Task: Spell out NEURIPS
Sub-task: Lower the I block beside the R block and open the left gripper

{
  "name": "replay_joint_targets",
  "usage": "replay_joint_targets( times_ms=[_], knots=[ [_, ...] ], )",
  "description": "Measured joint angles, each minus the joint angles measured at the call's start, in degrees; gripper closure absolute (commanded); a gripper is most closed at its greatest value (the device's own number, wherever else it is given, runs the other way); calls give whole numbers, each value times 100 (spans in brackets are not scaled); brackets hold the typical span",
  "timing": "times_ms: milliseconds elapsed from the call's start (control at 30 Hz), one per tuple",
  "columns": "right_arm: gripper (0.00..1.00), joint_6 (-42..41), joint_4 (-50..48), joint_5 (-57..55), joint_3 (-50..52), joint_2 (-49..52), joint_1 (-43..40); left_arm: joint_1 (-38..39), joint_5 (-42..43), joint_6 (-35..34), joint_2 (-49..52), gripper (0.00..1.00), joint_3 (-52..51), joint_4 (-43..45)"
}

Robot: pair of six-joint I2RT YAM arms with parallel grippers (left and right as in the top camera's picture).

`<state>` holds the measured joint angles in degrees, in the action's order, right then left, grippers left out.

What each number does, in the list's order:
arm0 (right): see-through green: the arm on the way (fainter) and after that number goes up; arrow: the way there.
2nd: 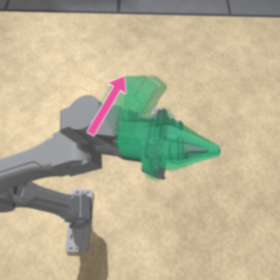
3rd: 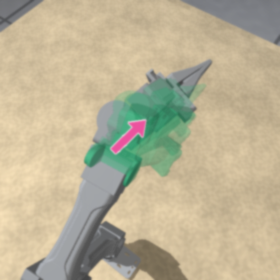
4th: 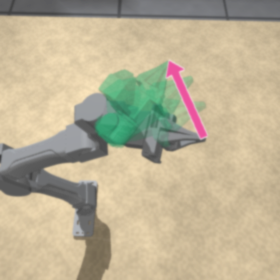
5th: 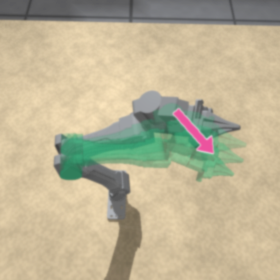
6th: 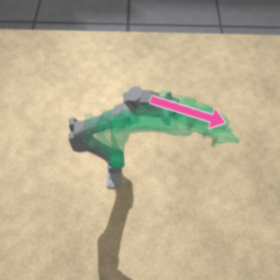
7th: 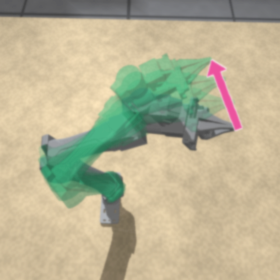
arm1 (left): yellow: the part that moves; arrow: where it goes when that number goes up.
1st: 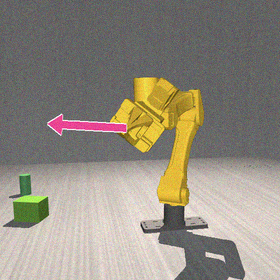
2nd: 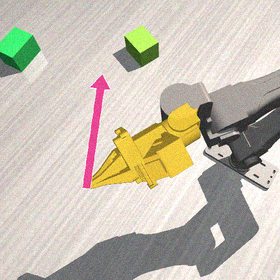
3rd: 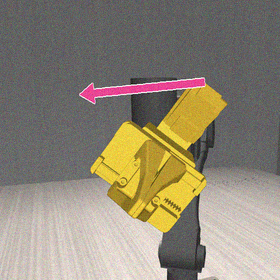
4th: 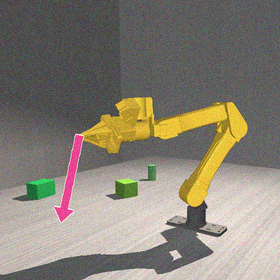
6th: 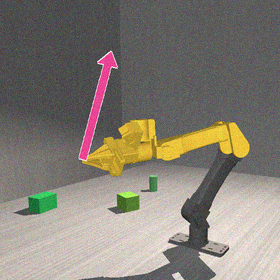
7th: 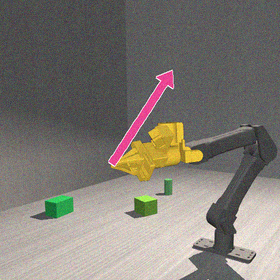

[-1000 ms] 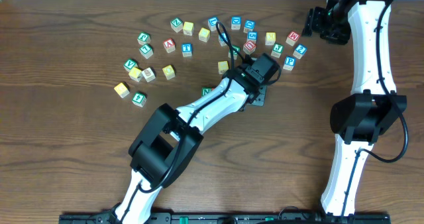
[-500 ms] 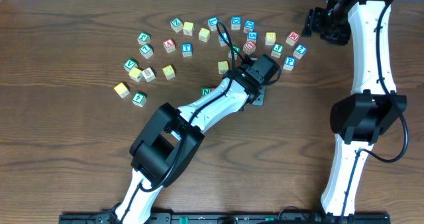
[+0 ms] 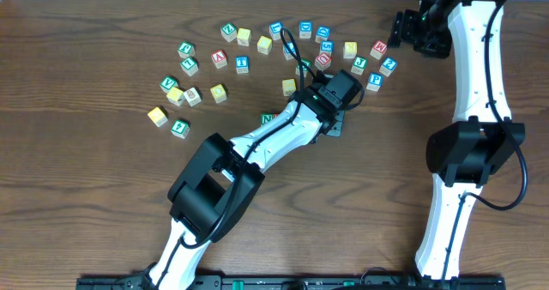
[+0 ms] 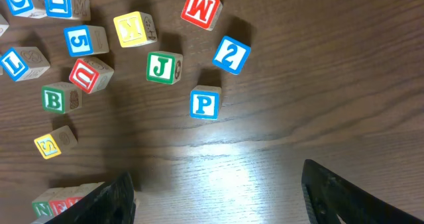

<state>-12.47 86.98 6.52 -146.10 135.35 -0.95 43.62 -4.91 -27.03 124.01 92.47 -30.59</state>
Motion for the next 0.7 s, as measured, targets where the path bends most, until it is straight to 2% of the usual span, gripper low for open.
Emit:
replay_joint_targets(
  times_ms=[700],
  knots=[
    [22,15,-2,0,0,-2,0,0,0,-2,0,67,-208,273]
  ],
)
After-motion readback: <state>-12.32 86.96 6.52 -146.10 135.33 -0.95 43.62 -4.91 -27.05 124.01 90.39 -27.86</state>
